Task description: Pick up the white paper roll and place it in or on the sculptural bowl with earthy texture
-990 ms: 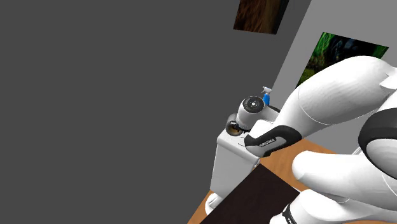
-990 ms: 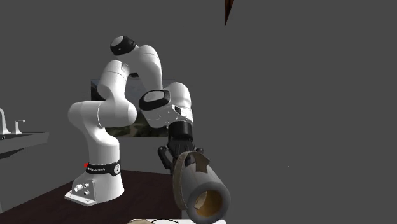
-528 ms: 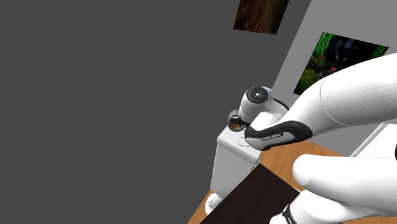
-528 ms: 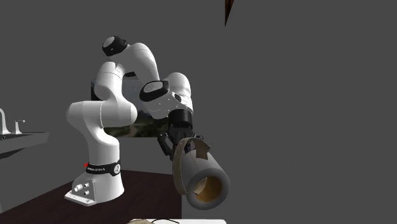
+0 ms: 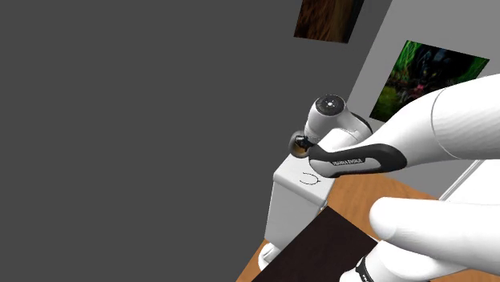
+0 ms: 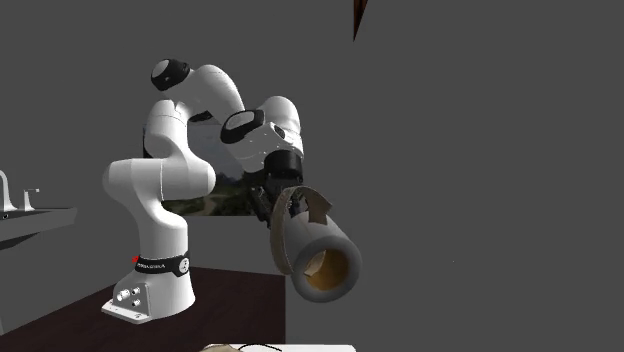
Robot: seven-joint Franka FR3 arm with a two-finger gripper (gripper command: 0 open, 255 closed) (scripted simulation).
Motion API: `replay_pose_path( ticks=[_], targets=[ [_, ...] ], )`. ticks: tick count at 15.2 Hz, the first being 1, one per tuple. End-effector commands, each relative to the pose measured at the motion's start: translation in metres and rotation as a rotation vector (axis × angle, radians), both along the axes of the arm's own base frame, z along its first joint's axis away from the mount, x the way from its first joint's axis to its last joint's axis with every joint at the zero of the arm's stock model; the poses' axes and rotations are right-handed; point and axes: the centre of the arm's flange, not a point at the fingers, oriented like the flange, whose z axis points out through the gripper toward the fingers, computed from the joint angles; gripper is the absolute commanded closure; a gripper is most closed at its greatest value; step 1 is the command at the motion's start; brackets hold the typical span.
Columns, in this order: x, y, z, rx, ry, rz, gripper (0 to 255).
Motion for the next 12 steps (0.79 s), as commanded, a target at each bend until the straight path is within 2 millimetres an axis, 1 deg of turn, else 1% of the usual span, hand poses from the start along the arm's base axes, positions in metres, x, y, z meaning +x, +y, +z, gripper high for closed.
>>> replay_pose_path(
  ticks=[1, 12],
  targets=[
    [0.0, 0.001, 0.012, 0.0, -0.001, 0.0, 255],
    [0.0, 0.001, 0.07, 0.0, -0.001, 0.0, 255]
  ],
)
